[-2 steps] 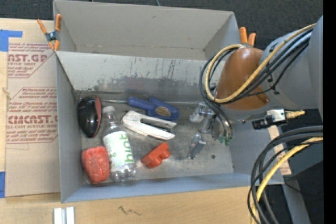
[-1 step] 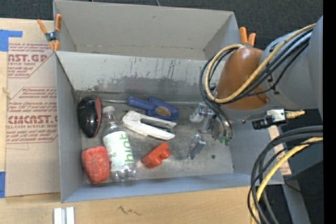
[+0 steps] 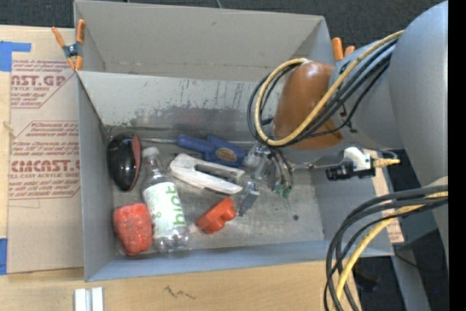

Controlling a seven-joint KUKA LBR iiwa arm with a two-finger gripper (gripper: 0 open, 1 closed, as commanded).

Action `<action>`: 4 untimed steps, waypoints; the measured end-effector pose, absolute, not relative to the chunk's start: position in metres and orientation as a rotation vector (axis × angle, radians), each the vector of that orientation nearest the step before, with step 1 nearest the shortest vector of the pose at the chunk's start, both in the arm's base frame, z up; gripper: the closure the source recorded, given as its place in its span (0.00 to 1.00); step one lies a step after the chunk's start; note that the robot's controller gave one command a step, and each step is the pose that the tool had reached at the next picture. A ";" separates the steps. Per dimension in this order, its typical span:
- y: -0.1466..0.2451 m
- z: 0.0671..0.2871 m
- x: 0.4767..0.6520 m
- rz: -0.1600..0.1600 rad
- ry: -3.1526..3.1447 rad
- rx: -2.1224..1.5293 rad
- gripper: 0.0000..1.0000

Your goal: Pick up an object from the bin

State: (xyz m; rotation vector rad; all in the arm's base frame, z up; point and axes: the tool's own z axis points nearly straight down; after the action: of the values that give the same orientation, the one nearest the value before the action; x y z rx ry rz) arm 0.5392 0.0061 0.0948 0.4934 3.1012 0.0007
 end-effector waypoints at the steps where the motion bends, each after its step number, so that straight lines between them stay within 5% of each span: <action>1: 0.023 0.105 0.545 0.003 3.110 0.460 0.00; 2: 0.018 0.109 0.547 0.002 3.111 0.441 0.00; 3: -0.017 0.156 0.550 -0.001 3.123 0.376 0.00; 4: 0.037 0.078 0.567 -0.005 3.101 0.407 1.00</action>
Offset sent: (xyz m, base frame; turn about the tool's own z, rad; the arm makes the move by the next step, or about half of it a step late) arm -0.0012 0.0064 -0.0248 -0.0450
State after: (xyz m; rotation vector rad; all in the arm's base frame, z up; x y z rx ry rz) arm 0.5666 0.0368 0.0777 0.4072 3.1009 -0.0053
